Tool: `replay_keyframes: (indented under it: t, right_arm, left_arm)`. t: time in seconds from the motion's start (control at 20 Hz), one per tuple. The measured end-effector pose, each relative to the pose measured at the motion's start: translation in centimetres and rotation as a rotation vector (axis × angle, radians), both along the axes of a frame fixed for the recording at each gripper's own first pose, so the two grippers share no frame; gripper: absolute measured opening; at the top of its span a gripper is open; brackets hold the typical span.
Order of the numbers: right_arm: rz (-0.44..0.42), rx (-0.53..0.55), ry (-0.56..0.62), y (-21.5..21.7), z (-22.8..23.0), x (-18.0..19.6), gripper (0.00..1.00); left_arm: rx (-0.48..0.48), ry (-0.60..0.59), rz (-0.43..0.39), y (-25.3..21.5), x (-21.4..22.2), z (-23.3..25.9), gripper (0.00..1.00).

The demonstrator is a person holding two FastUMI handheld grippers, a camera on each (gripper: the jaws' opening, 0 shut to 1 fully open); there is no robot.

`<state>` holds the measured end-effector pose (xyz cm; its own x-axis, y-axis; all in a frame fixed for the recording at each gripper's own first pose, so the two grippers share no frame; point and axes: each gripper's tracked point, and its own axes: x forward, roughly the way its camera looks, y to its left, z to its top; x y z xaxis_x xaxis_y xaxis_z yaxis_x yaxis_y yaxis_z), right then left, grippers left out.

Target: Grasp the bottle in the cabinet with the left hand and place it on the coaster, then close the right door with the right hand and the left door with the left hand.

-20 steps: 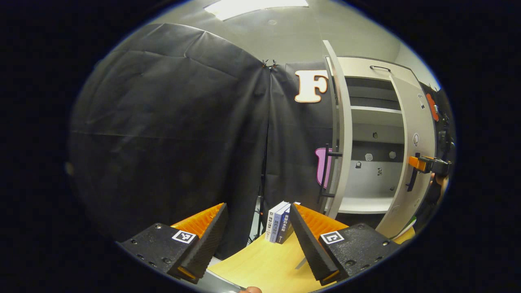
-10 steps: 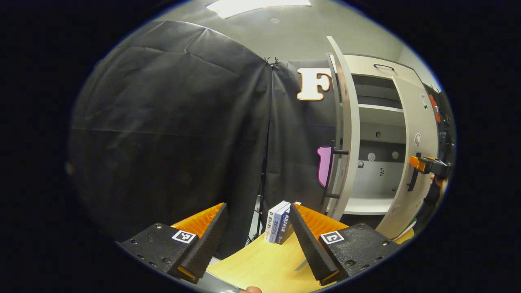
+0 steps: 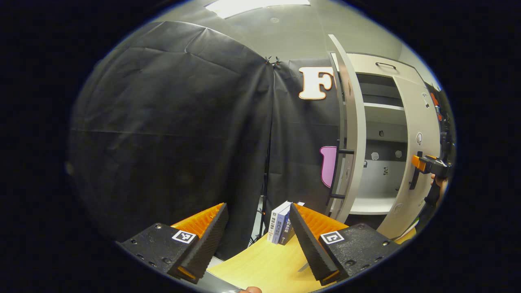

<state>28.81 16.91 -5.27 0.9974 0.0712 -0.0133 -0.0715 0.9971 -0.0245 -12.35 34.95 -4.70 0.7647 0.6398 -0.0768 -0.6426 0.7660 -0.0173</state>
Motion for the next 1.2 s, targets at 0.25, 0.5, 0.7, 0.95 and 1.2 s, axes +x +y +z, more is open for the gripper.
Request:
replay_keyframes:
  t: [0.25,0.5,0.7,0.95,1.2]
  right_arm:
    - [-0.002,-0.007,-0.008,0.0,0.1,0.3,1.00]
    - [-0.007,-0.014,-0.016,0.0,0.1,0.6,1.00]
    - [-0.008,-0.017,-0.019,0.1,0.1,0.7,1.00]
    - [-0.012,-0.019,-0.029,0.1,0.1,0.8,1.00]
    - [-0.001,-0.021,-0.029,0.2,0.2,0.8,1.00]
  left_arm:
    - [-0.001,0.001,-0.005,0.0,0.6,0.0,0.95]
    - [0.003,0.002,-0.026,0.0,1.8,0.2,0.94]
    - [0.011,-0.013,-0.070,-0.5,3.5,1.0,0.96]
    - [0.028,-0.042,-0.137,-1.3,5.6,2.0,0.95]
    - [0.016,-0.075,-0.240,-2.6,8.7,2.4,0.95]
